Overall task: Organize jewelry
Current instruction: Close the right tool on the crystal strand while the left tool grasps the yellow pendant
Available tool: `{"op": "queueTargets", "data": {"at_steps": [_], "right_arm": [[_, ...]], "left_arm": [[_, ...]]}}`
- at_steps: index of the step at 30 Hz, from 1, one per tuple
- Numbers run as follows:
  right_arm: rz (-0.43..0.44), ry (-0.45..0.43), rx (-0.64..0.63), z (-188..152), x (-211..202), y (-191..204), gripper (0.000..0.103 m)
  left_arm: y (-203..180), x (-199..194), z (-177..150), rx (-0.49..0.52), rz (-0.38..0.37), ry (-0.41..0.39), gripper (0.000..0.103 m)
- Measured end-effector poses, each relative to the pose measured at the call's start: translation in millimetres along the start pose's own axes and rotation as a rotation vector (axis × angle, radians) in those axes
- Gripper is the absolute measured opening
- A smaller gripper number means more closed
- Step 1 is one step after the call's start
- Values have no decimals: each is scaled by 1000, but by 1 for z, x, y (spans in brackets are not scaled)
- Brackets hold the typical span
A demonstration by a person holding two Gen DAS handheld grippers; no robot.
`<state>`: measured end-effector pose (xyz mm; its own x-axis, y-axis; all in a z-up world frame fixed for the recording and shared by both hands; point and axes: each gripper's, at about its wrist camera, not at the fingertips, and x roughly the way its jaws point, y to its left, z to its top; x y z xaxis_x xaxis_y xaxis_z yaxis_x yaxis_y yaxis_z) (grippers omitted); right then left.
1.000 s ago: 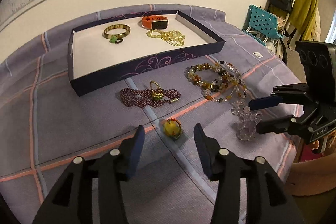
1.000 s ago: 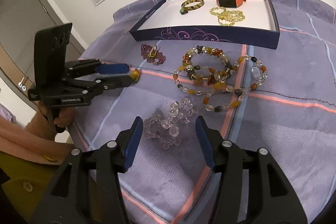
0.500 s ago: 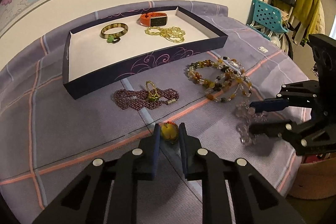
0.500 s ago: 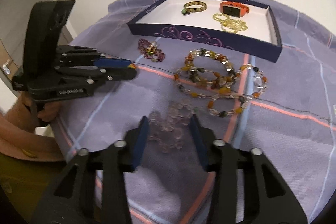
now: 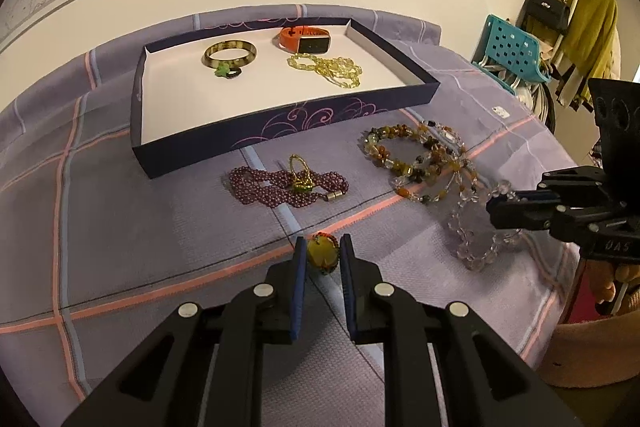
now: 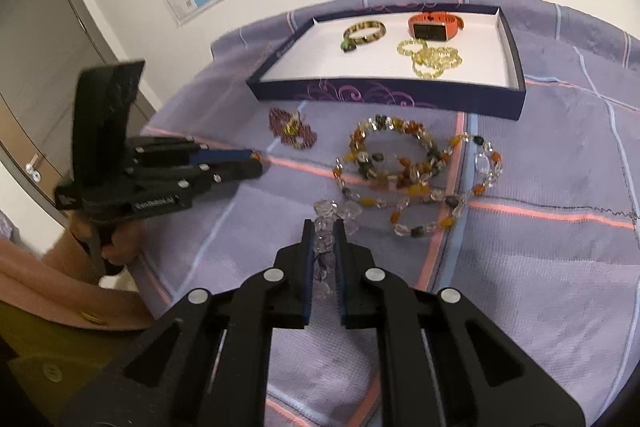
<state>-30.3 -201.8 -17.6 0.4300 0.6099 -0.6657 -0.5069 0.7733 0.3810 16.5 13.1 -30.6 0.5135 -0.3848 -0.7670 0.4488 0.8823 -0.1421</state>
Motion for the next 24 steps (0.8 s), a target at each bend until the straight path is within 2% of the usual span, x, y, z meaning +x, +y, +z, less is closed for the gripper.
{"op": "queueTargets", "data": {"at_steps": [9, 24], "right_arm": [[26, -63, -12, 21, -20, 4, 9], [1, -139, -41, 60, -34, -1, 9]], "left_arm": [[1, -18, 12, -9, -13, -47, 15], [5, -30, 42, 7, -6, -111, 15]]}}
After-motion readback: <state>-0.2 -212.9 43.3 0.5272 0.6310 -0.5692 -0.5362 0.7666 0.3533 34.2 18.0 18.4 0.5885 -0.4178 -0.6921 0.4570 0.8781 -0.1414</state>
